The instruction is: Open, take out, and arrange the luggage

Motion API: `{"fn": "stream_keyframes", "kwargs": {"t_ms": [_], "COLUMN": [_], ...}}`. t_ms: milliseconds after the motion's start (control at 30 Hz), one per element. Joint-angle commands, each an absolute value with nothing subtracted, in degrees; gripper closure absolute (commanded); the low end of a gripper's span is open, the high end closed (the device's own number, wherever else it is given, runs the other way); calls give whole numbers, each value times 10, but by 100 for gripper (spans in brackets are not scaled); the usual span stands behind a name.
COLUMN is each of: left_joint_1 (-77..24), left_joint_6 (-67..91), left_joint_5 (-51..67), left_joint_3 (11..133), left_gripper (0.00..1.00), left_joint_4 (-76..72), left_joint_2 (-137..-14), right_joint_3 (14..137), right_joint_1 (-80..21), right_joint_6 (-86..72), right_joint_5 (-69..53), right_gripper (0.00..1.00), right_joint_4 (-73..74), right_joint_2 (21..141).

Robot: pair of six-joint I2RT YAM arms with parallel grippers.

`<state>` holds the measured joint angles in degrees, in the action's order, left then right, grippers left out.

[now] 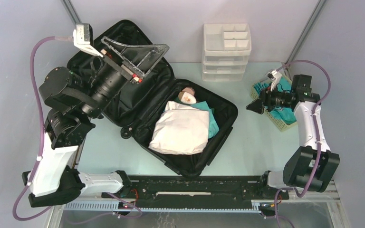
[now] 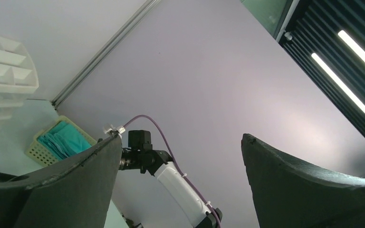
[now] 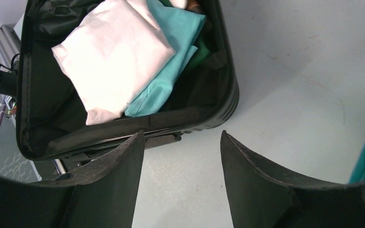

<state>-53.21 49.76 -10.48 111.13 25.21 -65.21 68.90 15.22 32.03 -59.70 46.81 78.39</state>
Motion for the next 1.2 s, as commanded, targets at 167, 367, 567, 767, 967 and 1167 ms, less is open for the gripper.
{"fn": "stream_keyframes", "kwargs": {"t_ms": [167, 367, 567, 767, 967, 1167], "left_joint_1": [-553, -514, -328, -199, -165, -164], "left_joint_6": [423, 283, 219, 199, 141, 180], "left_joint_5": [-131, -177, 31, 194, 209, 237], "left_joint_3": [1173, 975, 738, 596, 501, 432], "left_gripper": [0, 0, 0, 0, 1, 1], "left_joint_4": [294, 249, 147, 139, 150, 111], "left_joint_2": [-674, -563, -441, -444, -460, -453], "right_joint_3": [685, 685, 703, 737, 744, 699], "right_joint_1": [82, -27, -158, -249, -253, -248], "right_joint_6": [322, 333, 336, 296, 169, 17], "right_joint_5": [-572, -528, -479, -408, -377, -297], "right_gripper": [32, 29, 27, 27, 28, 29], "right_joint_4": [446, 418, 398, 371, 327, 239], "right_joint_2": [746, 704, 723, 802, 889, 938]}}
